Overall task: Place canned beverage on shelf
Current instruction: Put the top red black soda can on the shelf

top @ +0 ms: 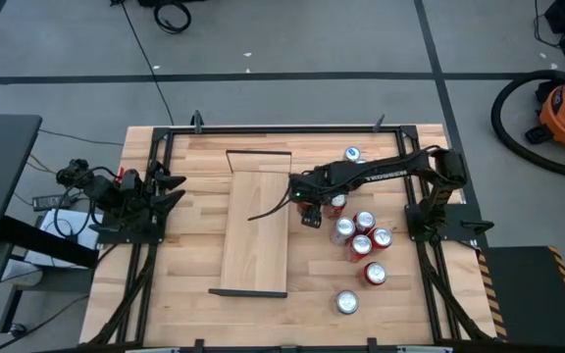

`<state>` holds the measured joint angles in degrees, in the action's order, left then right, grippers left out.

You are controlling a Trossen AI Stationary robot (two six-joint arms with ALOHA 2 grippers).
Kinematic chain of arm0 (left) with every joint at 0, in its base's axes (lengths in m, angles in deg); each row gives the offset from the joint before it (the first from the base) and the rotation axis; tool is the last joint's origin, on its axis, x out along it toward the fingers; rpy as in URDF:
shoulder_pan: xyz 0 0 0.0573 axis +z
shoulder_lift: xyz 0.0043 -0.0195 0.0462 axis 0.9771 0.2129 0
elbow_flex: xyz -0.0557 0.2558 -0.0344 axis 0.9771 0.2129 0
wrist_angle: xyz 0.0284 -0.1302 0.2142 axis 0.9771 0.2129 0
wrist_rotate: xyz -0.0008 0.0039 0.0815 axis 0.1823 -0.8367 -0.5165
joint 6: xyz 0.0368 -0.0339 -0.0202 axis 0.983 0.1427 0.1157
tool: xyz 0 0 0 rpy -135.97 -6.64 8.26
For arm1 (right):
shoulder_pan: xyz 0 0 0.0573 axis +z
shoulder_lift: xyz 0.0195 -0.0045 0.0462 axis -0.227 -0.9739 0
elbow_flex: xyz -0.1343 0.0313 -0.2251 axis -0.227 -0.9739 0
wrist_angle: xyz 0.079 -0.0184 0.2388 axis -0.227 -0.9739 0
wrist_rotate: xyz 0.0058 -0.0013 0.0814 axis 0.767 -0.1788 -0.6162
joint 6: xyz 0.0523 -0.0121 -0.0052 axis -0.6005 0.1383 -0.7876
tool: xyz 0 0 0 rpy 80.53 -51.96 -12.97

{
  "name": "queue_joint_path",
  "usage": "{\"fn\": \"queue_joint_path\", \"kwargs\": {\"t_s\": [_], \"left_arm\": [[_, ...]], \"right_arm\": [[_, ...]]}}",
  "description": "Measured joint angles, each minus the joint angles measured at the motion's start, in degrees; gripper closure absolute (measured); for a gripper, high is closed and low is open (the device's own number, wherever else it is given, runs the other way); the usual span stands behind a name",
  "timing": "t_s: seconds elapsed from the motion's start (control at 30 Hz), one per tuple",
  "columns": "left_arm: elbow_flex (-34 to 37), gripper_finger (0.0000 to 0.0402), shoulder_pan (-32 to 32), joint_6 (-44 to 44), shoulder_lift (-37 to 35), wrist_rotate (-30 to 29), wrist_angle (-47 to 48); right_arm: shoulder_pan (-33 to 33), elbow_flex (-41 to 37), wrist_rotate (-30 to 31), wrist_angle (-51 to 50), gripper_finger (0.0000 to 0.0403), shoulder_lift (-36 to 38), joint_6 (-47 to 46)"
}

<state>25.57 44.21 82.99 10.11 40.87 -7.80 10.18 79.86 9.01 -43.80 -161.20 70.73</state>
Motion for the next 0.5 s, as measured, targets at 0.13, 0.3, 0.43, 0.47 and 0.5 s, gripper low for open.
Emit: {"fn": "queue_joint_path", "kwargs": {"t_s": [0.13,0.3,0.43,0.47,0.5], "left_arm": [[0.0,0.0207,0.0,0.8,0.0,0.0,0.0],[0.0,0.0207,0.0,1.2,0.0,0.0,0.0],[0.0,0.0207,0.0,1.8,0.0,0.0,-0.3],[0.0,0.0207,0.1,2.4,0.0,0.0,-0.8],[0.0,0.0207,0.3,2.9,0.0,0.0,-1.3]], "right_arm": [[0.0,4.2,0.2,-2.5,0.008,0.1,7.0],[-0.2,9.5,0.0,-2.9,0.008,0.1,16.0],[-1.0,12.8,-0.3,-2.0,0.008,-0.3,19.4],[-1.2,13.4,-1.1,-1.3,0.008,-0.8,20.3],[-1.5,14.4,-2.3,-0.4,0.008,-1.5,21.3]]}}
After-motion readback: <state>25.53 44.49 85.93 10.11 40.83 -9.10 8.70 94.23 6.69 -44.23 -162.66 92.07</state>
